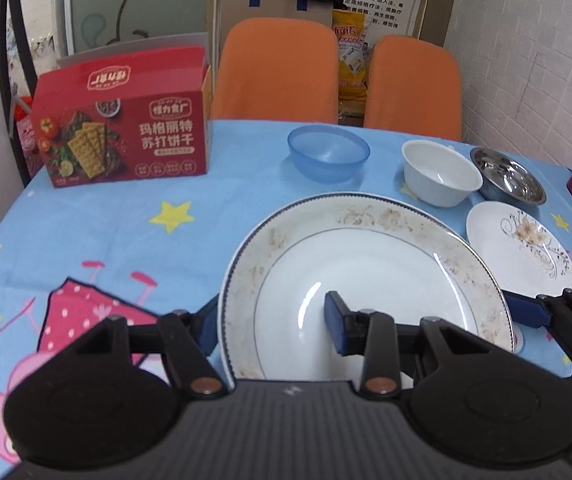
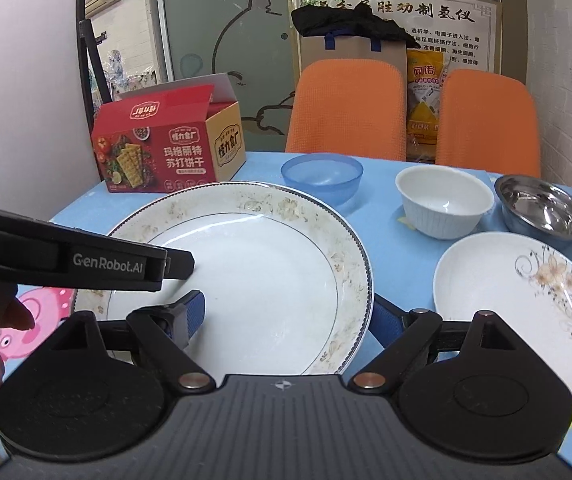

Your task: Organize plates and bowls

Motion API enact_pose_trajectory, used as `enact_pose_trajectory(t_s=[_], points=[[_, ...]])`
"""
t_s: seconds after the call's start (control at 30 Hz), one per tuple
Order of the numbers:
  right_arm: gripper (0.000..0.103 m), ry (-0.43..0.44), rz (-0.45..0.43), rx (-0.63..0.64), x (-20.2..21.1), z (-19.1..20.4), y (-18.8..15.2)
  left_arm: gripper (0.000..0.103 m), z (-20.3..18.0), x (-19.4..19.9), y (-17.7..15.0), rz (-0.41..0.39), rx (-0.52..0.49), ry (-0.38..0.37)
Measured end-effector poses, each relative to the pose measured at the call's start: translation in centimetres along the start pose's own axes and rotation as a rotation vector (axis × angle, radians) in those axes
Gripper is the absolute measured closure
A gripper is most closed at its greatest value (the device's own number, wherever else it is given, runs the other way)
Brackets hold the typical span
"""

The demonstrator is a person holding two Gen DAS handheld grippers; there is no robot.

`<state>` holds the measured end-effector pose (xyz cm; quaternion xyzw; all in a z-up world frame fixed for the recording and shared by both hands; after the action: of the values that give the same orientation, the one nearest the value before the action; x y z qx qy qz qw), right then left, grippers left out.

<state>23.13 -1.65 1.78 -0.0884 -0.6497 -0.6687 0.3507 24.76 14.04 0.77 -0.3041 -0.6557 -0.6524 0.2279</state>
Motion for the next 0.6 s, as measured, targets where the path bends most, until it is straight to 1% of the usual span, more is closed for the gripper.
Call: enact_pose_trajectory(t_s=[0.13,0.27,0.37,0.53,0.6], points=[[0.000,0.008,0.020,-0.026,1.8,0.7,-2.5,0.065,-0.1,1.4,-3.4,0.028,0.018,-0.002],[0.000,0.017,0.042,-0.015,2.7,1.6,-4.5,0.065,0.1,2.1,-5.8,0.039,0.036,0.015],[0.000,0.030,0.054,-0.009,2.5,2.0,-5.3,0.065,0.5,2.2,-6.6,0.037,0.048,0.018],[0.000,0.030,0.039,-0.006,2.7,1.9,-5.7,0.065,0.6,1.5,-7.0,0.046,0.053,-0.004],[0.000,0.030,0.040,-0.007,2.7,1.7,-5.9,0.065,0.6,1.5,-7.1,0.031,0.044,0.005]])
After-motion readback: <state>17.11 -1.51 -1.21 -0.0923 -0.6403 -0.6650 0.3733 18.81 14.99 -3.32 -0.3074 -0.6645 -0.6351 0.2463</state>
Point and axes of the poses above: each gripper's, at about its wrist camera, not at the fingertips, and x roughly against the way its jaws point, z to its left, y to its top, the point moved 3 cm from there along -x, roughly the way its jaws point, and after that the axes turned 3 degrees about -x, right-handed, at the moved point
